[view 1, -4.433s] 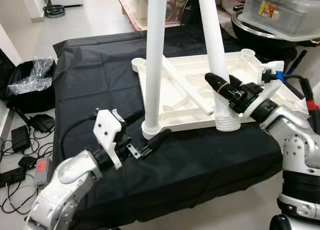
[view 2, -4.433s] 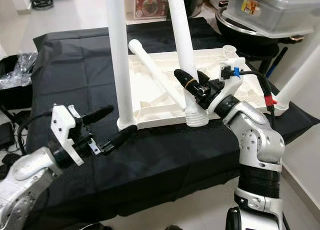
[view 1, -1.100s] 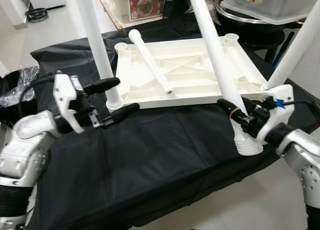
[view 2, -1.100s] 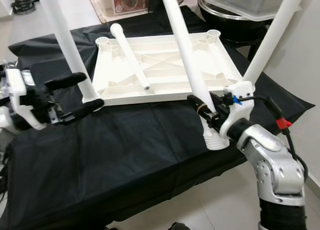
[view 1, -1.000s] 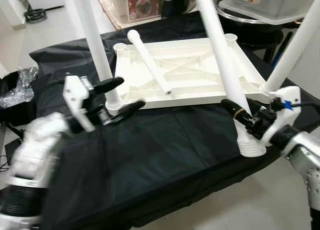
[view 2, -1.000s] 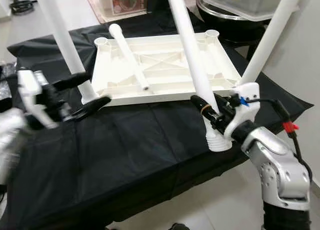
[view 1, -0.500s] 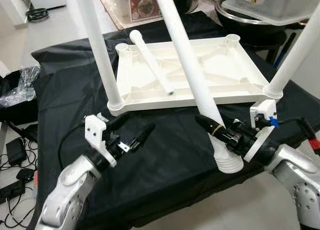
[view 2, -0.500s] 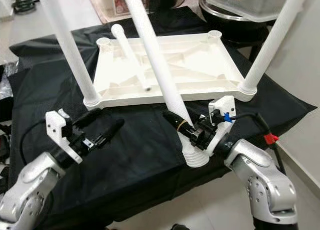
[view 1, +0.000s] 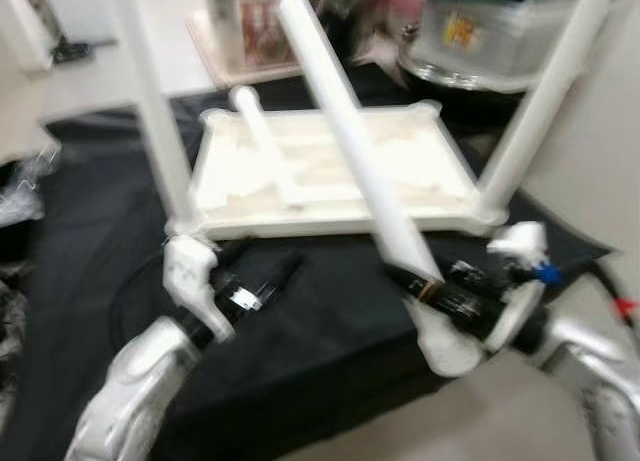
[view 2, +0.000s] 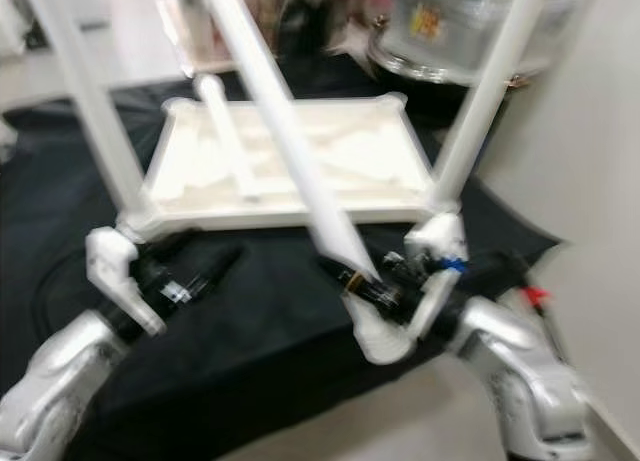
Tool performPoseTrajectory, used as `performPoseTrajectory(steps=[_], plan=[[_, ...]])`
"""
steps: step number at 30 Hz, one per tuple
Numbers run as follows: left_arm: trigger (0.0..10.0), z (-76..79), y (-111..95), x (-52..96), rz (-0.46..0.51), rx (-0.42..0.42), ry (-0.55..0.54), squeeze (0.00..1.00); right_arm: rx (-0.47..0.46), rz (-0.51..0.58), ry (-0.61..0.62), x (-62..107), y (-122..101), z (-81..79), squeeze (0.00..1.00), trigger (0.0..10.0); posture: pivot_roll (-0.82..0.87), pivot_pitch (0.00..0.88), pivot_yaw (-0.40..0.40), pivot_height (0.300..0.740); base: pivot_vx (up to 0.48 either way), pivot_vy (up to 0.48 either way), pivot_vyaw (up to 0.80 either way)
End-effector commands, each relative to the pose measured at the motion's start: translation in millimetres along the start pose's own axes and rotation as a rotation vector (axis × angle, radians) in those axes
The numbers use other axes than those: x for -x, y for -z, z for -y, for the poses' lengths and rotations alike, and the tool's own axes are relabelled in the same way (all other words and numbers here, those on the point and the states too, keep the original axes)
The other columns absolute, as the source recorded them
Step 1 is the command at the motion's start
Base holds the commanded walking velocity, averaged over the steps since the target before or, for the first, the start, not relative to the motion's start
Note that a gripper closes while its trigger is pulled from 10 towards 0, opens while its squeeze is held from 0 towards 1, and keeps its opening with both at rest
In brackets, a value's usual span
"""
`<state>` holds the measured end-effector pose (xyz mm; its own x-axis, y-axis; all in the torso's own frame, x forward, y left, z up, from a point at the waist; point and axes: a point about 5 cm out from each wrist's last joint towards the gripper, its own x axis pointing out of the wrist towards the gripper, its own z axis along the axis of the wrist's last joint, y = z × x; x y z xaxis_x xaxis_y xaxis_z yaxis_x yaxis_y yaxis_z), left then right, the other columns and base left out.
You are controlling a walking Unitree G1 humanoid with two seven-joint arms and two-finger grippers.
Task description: Building children table
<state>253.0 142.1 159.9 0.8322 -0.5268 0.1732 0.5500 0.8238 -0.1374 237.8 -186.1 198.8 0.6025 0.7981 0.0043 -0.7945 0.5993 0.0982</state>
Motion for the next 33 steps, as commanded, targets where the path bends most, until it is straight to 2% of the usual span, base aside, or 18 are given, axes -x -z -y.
performPoseTrajectory(steps=[1, 6, 14, 17, 19, 20, 22, 27, 29, 33], plan=[[10.0, -0.7, 4.4, 2.1, -0.019, 0.011, -0.005, 0.0, 0.016, -0.014, -0.012, 1.9, 2.0, -3.3, 0.0, 10.0, -0.09, 0.086, 0.015, 0.74, 0.0, -0.472, 0.0], [10.0, -6.6, 1.4, 2.6, -0.02, 0.003, -0.012, 0.0, 0.031, -0.049, -0.026, -0.2, 3.5, -6.0, 0.0, 10.0, -0.09, 0.087, 0.017, 0.74, 0.0, -0.472, 0.0], [10.0, -7.3, 1.4, 0.9, -0.023, -0.003, -0.016, 0.0, 0.076, -0.098, 0.008, 2.7, 5.3, -3.0, 0.0, 10.0, -0.1, 0.09, 0.022, 0.74, 0.0, -0.472, 0.0], [10.0, -5.8, 2.2, -1.2, -0.024, -0.004, -0.014, 0.0, 0.105, -0.119, 0.073, 6.6, 6.8, 4.1, 0.0, 10.0, -0.1, 0.091, 0.024, 0.74, 0.0, -0.472, 0.0], [10.0, -3.7, 3.6, -4.1, -0.025, -0.005, -0.015, 0.0, 0.123, -0.11, 0.179, 8.4, 8.1, 14.6, 0.0, 10.0, -0.1, 0.091, 0.022, 0.74, 0.0, -0.472, 0.0], [10.0, -3.7, 3.6, -4.1, -0.025, -0.005, -0.015, 0.0, 0.123, -0.11, 0.179, 8.4, 8.1, 14.6, 0.0, 10.0, -0.1, 0.091, 0.022, 0.74, 0.0, -0.472, 0.0], [10.0, -1.2, 5.4, -5.8, -0.026, -0.005, -0.016, 0.0, 0.126, -0.098, 0.26, 5.7, 13.0, 19.4, 0.0, 10.0, -0.11, 0.092, 0.022, 0.74, 0.0, -0.472, 0.0], [10.0, 2.1, 8.4, -6.8, -0.032, -0.006, -0.025, 0.0, 0.091, -0.082, 0.343, -1.9, 28.6, 16.1, 0.0, 10.0, -0.11, 0.093, 0.016, 0.74, 0.0, -0.472, 0.0], [10.0, 2.5, 10.0, -5.2, -0.041, -0.01, -0.043, 0.0, 0.046, -0.076, 0.386, -4.6, 41.5, 8.9, 0.0, 10.0, -0.1, 0.095, 0.013, 0.74, 0.0, -0.472, 0.0], [10.0, 0.2, 13.5, -0.5, -0.063, -0.031, -0.092, 0.0, 0.021, -0.083, 0.429, -3.8, 53.5, 2.9, 0.0, 10.0, -0.1, 0.098, 0.011, 0.74, 0.0, -0.236, 0.0]])
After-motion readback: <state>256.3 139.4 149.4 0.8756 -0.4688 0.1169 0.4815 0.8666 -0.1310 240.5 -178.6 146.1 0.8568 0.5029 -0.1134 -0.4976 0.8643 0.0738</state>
